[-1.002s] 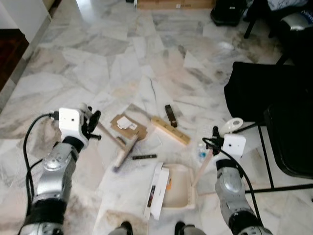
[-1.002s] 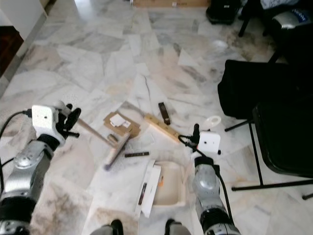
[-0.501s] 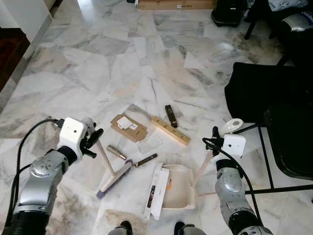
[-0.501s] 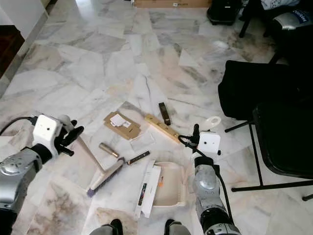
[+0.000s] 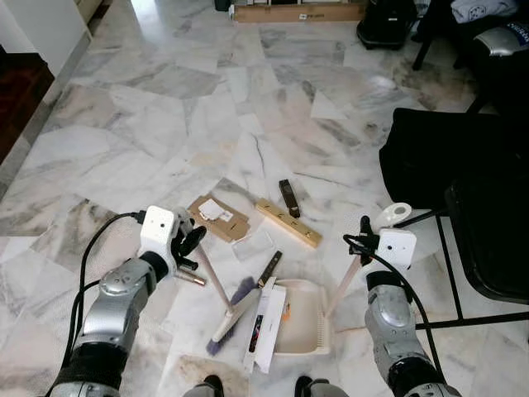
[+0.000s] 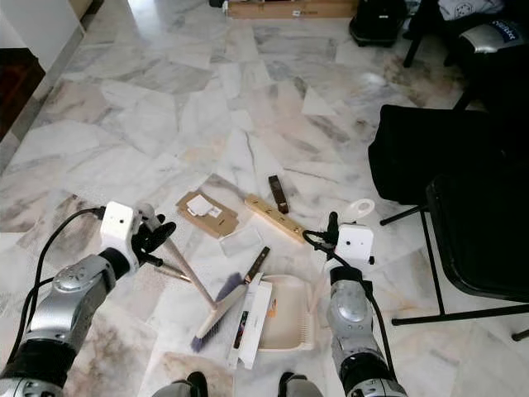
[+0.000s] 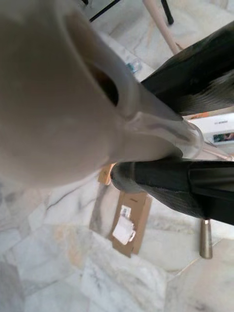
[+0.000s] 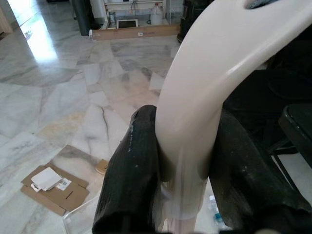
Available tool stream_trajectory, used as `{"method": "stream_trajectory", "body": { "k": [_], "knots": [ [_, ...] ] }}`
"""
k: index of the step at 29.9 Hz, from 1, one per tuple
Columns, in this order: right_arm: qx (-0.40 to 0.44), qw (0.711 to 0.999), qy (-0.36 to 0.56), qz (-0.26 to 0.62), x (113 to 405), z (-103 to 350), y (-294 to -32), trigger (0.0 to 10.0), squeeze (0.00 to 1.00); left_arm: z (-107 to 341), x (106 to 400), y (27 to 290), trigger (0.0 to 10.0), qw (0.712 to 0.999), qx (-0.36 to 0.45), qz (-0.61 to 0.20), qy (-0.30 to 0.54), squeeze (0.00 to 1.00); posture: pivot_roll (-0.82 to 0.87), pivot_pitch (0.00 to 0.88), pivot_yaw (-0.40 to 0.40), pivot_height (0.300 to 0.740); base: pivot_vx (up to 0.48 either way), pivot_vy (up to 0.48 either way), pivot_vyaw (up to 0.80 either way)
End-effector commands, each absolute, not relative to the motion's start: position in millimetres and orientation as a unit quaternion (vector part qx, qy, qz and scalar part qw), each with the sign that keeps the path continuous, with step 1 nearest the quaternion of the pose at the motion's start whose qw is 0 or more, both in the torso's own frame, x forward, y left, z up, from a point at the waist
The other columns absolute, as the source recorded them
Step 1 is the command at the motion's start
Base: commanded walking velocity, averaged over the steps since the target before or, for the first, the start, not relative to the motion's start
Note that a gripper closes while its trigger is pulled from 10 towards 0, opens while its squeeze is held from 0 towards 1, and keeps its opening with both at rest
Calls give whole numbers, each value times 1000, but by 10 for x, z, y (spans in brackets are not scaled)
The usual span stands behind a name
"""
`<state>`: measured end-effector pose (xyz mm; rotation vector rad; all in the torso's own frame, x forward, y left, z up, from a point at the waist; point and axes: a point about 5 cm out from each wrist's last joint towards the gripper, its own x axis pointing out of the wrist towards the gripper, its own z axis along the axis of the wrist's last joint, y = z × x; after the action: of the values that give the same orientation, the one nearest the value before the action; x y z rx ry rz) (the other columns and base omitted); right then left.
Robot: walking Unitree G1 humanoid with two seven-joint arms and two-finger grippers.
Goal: Sweep floor
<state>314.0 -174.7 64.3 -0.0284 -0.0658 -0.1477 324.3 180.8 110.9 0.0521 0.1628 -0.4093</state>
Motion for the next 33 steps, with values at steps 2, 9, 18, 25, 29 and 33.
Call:
{"method": "stream_trajectory", "body": {
  "k": [2, 9, 18, 25, 29, 33],
  "knots": [
    [-1, 996, 20, -82, 3019, 422, -1754, 10000, 0, 904, 3197, 1736, 10000, 966, -14, -223, 133, 0, 27, 243, 45, 740, 0, 0, 0],
    [1, 996, 21, -85, 3019, 422, -1760, 10000, 0, 998, 3308, 1677, 10000, 963, -65, -230, 120, 0, 25, 245, 46, 740, 0, 0, 0],
    [5, 997, 20, -81, 3029, 428, -1734, 10000, 0, 1148, 3382, 1666, 10000, 961, -130, -228, 88, 0, 29, 243, 47, 740, 0, 0, 0],
    [6, 997, 19, -78, 3036, 434, -1732, 10000, 0, 1236, 3399, 1642, 10000, 961, -134, -234, 66, 0, 29, 244, 45, 740, 0, 0, 0],
    [7, 997, 18, -78, 3039, 440, -1734, 10000, 0, 1340, 3445, 1727, 10000, 975, -105, -195, 26, 0, 28, 244, 44, 740, 0, 0, 0],
    [14, 997, 16, -79, 3041, 449, -1746, 10000, 0, 1591, 3468, 1895, 10000, 984, -100, -141, -50, 0, 28, 243, 45, 740, 0, 0, 0]
  ]
}}
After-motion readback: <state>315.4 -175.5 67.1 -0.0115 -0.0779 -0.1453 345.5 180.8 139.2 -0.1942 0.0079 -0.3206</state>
